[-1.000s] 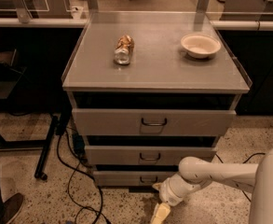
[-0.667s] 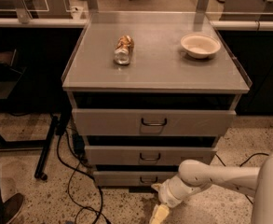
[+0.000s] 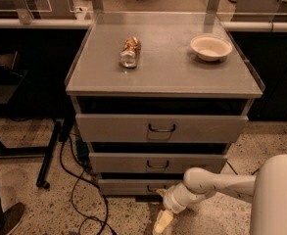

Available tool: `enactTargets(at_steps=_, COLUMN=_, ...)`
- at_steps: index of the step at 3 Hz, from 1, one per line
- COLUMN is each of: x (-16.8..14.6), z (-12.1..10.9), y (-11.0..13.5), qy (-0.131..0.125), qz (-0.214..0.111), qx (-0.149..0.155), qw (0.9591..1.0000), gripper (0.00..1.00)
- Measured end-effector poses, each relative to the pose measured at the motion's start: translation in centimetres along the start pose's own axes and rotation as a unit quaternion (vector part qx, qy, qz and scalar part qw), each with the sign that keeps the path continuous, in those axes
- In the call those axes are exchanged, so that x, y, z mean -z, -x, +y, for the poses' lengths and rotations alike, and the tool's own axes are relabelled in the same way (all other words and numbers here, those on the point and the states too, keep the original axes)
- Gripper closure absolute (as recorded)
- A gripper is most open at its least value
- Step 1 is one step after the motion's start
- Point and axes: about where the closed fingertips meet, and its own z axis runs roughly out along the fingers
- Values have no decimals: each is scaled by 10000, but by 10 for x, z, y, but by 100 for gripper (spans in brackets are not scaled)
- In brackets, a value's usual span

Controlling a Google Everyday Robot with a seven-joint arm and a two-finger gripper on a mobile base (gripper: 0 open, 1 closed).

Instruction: Open bottom drawer

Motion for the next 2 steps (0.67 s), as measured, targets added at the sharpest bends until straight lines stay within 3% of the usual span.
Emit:
enactTargets(at_steps=1, x=-1, z=4, y=1, qy=-99, qz=3, qx=131, qw=9999, gripper=0)
enactTargets(at_steps=2, x=-39, z=-39, y=-15, qy=-313, qz=316, qx=161, qw=9989, gripper=0)
